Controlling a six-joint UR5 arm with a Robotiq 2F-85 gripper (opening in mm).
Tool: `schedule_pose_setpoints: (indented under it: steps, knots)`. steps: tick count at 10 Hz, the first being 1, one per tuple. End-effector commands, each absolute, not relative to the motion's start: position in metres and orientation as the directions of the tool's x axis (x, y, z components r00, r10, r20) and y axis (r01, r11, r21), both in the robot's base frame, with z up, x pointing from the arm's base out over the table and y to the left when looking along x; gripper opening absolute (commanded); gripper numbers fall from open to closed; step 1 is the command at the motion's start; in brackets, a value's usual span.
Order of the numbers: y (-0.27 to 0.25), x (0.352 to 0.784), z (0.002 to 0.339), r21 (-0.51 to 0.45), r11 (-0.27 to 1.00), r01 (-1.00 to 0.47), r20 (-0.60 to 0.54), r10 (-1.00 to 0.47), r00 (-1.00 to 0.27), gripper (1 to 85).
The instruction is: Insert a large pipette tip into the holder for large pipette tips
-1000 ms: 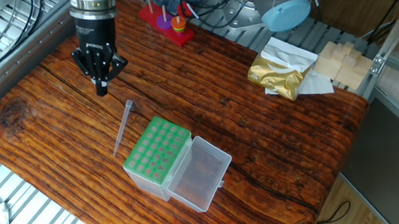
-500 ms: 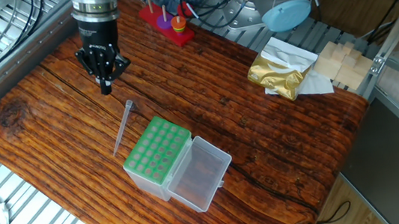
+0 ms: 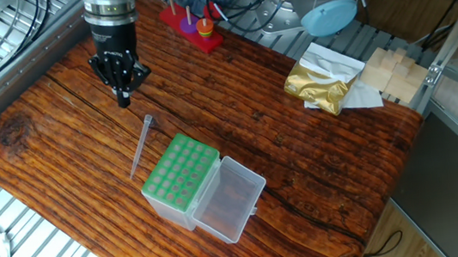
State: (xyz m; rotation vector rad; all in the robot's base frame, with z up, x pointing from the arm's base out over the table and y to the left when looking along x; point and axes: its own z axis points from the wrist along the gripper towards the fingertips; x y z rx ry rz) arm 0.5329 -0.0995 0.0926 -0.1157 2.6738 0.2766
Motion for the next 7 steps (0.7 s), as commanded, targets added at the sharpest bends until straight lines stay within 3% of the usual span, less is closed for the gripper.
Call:
schedule_pose_setpoints:
  steps: [1, 4, 7]
  knots:
    - [-0.095, 0.538, 0.098, 0.212, 0.972, -0.105, -0.458, 0.004, -0.889, 1.0]
    - [-0.092, 0.555, 0.099, 0.218, 0.969, -0.117, -0.500, 0.008, -0.866, 1.0]
    - [-0.085, 0.582, 0.074, 0.221, 0.967, -0.130, -0.519, 0.003, -0.855, 1.0]
